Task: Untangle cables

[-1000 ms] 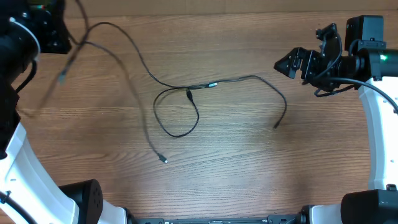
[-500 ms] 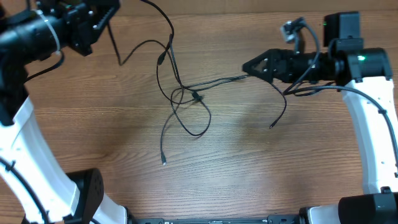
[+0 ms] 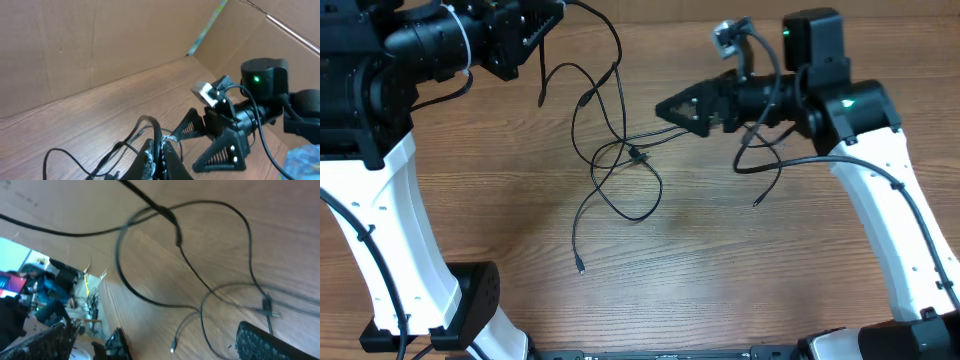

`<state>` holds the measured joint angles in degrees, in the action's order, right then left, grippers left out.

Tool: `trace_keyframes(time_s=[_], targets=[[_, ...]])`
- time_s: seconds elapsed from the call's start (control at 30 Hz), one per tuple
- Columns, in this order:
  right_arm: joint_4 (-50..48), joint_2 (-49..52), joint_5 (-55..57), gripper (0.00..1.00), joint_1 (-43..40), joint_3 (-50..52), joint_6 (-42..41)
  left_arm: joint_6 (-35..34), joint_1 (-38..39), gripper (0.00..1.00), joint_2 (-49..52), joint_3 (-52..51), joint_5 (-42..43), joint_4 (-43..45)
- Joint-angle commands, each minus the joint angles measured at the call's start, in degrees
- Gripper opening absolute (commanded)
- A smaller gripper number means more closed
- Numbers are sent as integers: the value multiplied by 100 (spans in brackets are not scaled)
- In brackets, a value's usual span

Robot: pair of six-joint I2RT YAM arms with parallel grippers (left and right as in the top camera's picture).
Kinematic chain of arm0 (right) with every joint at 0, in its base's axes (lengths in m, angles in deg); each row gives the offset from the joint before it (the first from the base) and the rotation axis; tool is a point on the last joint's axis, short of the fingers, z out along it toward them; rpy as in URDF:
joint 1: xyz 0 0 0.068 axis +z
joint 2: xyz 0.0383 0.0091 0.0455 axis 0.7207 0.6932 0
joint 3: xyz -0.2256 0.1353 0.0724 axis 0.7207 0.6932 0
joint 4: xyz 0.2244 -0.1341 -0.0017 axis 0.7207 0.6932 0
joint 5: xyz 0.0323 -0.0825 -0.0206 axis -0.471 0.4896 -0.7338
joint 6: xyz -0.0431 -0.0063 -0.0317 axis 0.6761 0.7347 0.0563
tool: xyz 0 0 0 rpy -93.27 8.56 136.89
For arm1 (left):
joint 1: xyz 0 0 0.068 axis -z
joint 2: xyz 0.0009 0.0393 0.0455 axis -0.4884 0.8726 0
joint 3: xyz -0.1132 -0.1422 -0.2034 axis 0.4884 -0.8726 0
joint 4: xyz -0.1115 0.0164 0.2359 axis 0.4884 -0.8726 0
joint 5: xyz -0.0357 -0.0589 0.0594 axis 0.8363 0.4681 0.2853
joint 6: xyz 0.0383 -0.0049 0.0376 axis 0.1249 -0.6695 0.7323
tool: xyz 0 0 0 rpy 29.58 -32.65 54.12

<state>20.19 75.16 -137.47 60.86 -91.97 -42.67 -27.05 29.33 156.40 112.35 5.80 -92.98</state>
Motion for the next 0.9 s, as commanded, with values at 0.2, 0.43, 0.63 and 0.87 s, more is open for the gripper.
trace_keyframes(time_s=[0.2, 0.43, 0.63, 0.87], targets=[[-929, 448, 1239, 86, 986, -42, -1497, 9, 31, 4, -26, 20, -140, -31], [-1204, 907, 2240, 61, 1300, -42, -1882, 9, 31, 4, -26, 20, -140, -37], [-844, 1113, 2621, 11, 1257, -42, -1882, -289, 20, 4, -155, 55, -621, 103], [629, 1113, 4664, 4, 684, -39, -2500, -597, 20, 4, -785, 299, -2020, 846]])
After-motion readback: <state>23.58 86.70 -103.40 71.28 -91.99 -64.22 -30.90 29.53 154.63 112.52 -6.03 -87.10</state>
